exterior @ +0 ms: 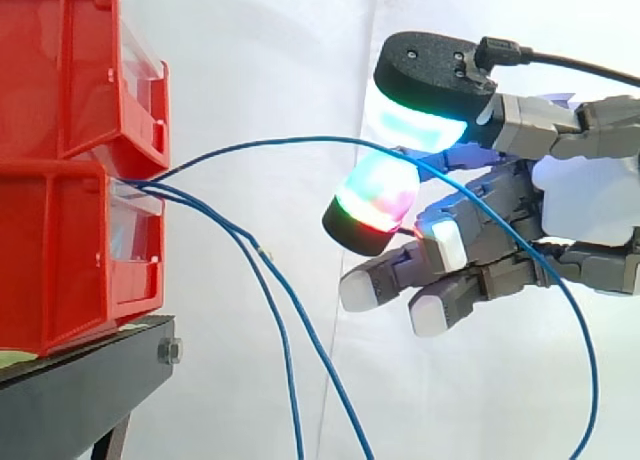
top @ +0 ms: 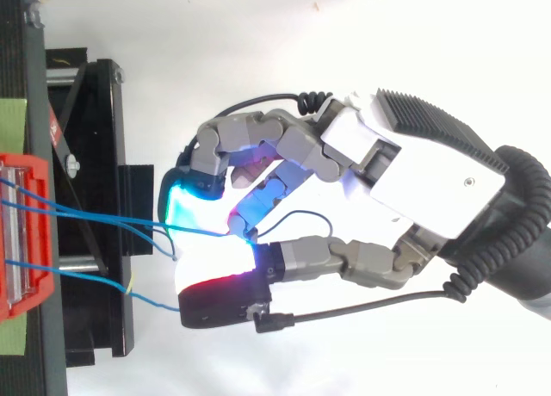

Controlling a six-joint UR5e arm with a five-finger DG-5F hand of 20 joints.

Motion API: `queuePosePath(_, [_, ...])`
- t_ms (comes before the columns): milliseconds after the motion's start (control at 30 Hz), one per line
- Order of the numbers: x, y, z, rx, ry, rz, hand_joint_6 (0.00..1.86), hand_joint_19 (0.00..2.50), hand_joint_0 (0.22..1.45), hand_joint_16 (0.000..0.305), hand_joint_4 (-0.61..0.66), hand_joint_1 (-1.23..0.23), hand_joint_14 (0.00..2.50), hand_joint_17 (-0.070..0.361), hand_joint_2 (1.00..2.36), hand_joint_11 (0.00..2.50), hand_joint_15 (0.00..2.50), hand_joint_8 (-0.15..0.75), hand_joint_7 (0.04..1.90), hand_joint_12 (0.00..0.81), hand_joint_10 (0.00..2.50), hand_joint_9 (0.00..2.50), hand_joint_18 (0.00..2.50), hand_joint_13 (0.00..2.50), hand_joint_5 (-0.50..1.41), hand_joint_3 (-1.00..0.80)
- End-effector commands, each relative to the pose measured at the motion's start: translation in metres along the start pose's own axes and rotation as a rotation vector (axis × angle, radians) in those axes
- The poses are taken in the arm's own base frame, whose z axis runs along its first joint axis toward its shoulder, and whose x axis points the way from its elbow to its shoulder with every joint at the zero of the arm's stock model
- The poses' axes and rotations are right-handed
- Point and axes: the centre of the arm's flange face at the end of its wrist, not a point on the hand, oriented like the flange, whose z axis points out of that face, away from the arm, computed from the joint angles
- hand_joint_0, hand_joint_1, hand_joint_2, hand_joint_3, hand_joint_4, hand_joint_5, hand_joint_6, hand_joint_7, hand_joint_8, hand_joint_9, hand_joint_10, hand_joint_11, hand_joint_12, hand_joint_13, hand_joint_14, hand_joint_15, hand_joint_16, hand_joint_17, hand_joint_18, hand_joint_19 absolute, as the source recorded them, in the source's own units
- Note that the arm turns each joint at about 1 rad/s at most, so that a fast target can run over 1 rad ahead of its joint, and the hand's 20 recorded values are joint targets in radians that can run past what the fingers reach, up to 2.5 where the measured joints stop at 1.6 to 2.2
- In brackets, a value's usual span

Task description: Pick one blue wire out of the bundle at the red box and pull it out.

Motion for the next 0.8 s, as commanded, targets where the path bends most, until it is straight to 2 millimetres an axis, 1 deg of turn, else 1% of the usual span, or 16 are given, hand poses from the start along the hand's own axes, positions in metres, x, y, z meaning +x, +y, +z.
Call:
queuePosePath(0, [0.0002,-0.0003,-0.0004,0.002,0.007,0.004,0.76,0.64,0.5,0.048,0.12,-0.57,0.02,0.109,1.0,0.74,0.43,0.271,1.13,0.373,0.02,1.26,0.73,0.69,-0.08,-0.49])
queuePosePath(133, [-0.0007,-0.0009,0.0,0.003,0.006,0.015,0.76,0.66,0.54,0.045,0.11,-0.58,0.02,0.102,1.0,0.75,0.44,0.262,1.13,0.358,0.02,1.25,0.71,0.69,-0.08,-0.44])
queuePosePath(267, [-0.0015,-0.0014,0.0005,0.004,0.004,0.015,0.76,0.66,0.58,0.043,0.1,-0.63,0.02,0.098,1.01,0.76,0.45,0.254,1.14,0.352,0.02,1.26,0.71,0.69,-0.08,-0.38])
queuePosePath(467, [-0.0017,0.0012,0.0021,0.001,0.001,0.019,0.77,0.64,0.6,0.044,0.11,-0.68,0.02,0.098,1.01,0.77,0.43,0.262,1.17,0.354,0.02,1.26,0.73,0.69,-0.08,-0.31])
queuePosePath(567, [-0.0008,0.0024,0.0019,0.0,0.001,0.02,0.8,0.62,0.6,0.045,0.11,-0.71,0.02,0.101,1.01,0.78,0.44,0.262,1.12,0.362,0.02,1.25,0.74,0.7,-0.09,-0.29])
queuePosePath(767, [-0.0035,0.007,0.0023,-0.004,-0.001,0.023,0.82,0.61,0.61,0.046,0.11,-0.75,0.02,0.104,1.01,0.77,0.43,0.269,1.08,0.368,0.02,1.22,0.73,0.68,-0.11,-0.27])
